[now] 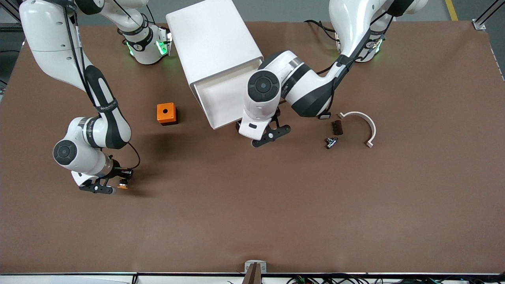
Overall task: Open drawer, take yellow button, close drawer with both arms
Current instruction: 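Set the button on the table while the left gripper pushes the drawer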
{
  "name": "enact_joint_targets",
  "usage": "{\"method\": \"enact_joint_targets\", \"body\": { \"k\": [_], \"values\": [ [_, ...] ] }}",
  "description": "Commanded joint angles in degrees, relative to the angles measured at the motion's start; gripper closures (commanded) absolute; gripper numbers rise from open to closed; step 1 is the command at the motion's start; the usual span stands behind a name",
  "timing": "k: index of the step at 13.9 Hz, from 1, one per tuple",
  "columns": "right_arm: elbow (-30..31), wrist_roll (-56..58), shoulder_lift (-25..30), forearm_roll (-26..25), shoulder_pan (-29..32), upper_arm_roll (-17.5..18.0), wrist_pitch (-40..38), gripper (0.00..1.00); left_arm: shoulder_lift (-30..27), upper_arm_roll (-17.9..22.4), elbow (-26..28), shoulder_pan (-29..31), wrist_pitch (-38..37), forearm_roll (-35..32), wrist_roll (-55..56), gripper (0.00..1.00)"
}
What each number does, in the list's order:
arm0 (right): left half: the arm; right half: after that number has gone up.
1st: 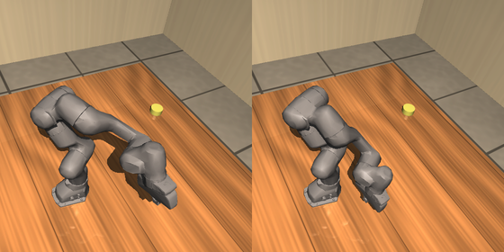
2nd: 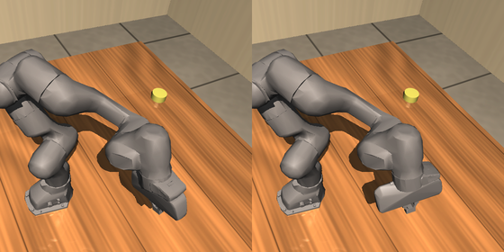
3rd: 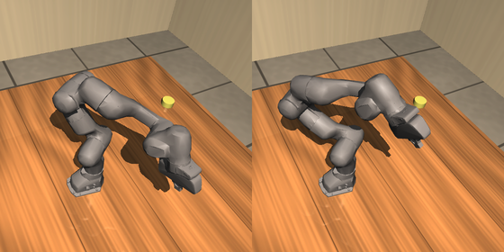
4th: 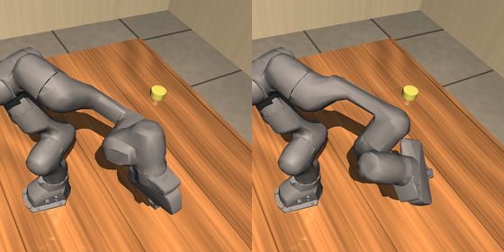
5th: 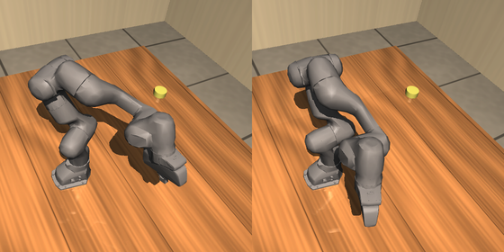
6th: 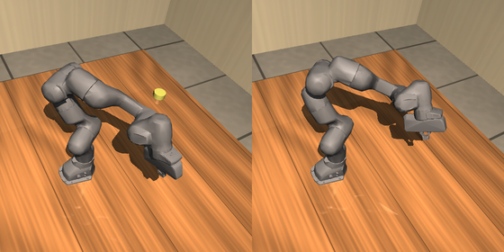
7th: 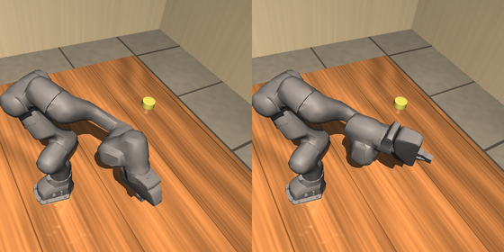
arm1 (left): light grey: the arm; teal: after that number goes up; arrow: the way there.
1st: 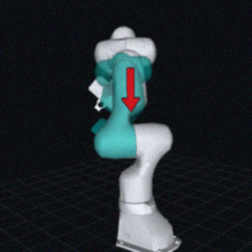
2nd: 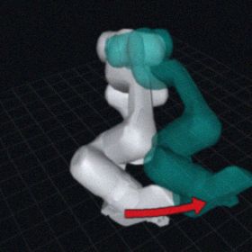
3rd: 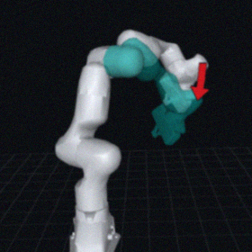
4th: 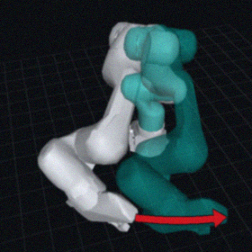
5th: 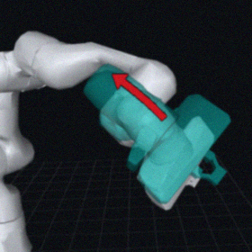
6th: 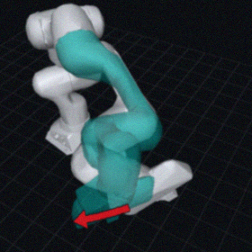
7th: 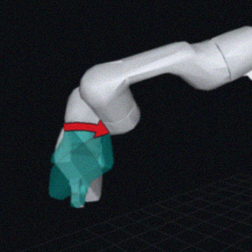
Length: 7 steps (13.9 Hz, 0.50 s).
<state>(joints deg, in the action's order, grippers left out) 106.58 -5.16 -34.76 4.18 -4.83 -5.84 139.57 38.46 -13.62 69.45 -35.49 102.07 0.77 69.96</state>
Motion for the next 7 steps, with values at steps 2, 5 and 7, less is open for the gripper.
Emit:
{"method": "enact_joint_targets", "body": {
  "k": [2, 5, 7],
  "values": [
    [-0.41, 0.76, 0.57, -0.22, 0.26, 0.22, -0.35, 0.0, 0.56, 0.61, -0.02, -2.56, 0.5, -2.44, 2.1, 0.0],
    [-1.1, 1.82, 3.54, -0.22, 0.26, 0.22, -4.19, 0.0, 0.39, 0.44, 0.51, -3.79, 0.41, -1.83, 3.16, 0.01],
    [-3.12, 1.9, 6.44, -0.22, 0.17, 0.31, -11.82, 0.0, 0.13, 0.09, 0.94, -4.33, -0.03, -1.47, 4.91, 0.0]
  ]
}}
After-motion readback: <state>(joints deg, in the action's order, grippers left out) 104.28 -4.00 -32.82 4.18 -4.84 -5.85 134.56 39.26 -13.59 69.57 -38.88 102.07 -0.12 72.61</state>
